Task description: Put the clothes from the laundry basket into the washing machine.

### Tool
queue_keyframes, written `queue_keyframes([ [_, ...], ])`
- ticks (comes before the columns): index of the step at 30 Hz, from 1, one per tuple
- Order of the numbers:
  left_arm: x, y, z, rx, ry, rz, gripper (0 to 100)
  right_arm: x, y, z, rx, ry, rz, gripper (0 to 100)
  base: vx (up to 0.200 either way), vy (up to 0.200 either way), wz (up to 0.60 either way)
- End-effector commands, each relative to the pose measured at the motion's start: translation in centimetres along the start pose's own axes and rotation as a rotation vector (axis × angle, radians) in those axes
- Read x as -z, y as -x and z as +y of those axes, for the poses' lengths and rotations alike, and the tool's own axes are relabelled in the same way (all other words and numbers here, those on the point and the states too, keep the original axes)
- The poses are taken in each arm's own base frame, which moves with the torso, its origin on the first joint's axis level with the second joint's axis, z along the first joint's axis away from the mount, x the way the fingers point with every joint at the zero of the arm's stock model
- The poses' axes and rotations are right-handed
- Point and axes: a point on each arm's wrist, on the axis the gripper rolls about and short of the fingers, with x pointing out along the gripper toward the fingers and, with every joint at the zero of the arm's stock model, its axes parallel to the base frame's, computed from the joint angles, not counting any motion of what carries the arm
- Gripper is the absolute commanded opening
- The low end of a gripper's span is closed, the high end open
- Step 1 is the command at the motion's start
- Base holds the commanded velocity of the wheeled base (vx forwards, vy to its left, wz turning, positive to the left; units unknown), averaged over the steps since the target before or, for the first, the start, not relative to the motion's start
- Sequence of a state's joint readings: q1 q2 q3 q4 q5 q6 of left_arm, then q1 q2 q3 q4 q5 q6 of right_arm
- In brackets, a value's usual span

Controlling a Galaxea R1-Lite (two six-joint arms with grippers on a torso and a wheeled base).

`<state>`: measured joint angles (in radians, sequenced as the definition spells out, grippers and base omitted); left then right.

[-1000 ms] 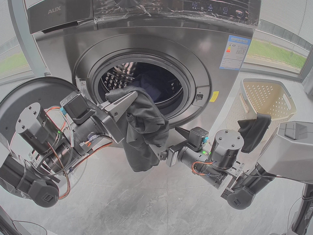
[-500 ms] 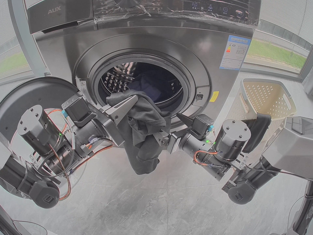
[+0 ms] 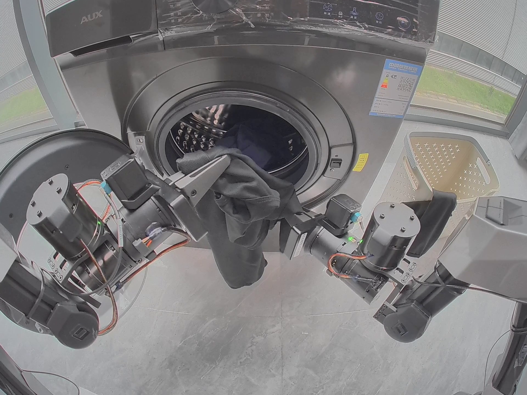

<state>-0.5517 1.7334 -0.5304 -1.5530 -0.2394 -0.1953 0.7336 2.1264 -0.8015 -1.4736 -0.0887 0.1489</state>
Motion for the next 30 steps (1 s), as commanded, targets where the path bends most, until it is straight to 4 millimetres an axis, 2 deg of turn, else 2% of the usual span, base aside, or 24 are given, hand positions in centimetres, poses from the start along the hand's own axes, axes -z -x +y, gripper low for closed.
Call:
queue_keyframes([
  [1,0.2,0.1,0.3,-0.01,0.002,0.008,0,-0.5,0.2,0.0,0.002,-0.002,-0.01,0,0.0,0.0,0.0],
  [7,0.6,0.1,0.3,-0.011,0.007,0.022,0,-2.9,1.8,0.1,0.0,-0.003,-0.048,0,0.0,0.0,0.0],
  [14,0.8,0.1,0.6,-0.019,0.014,0.03,0,-3.6,3.0,0.3,-0.001,-0.004,-0.045,0,0.0,0.0,0.0],
  [15,0.8,0.1,0.6,-0.017,0.019,0.03,100,-3.6,3.0,0.3,-0.002,-0.004,-0.046,0,0.0,0.0,0.0],
  [23,1.2,0.3,0.7,-0.026,0.094,0.046,100,-5.3,3.3,0.8,-0.016,-0.012,-0.098,0,0.0,0.0,0.0],
  [30,3.2,0.5,1.0,-0.047,0.107,0.114,100,-6.6,3.3,0.9,-0.019,-0.017,-0.144,0,0.0,0.0,0.0],
])
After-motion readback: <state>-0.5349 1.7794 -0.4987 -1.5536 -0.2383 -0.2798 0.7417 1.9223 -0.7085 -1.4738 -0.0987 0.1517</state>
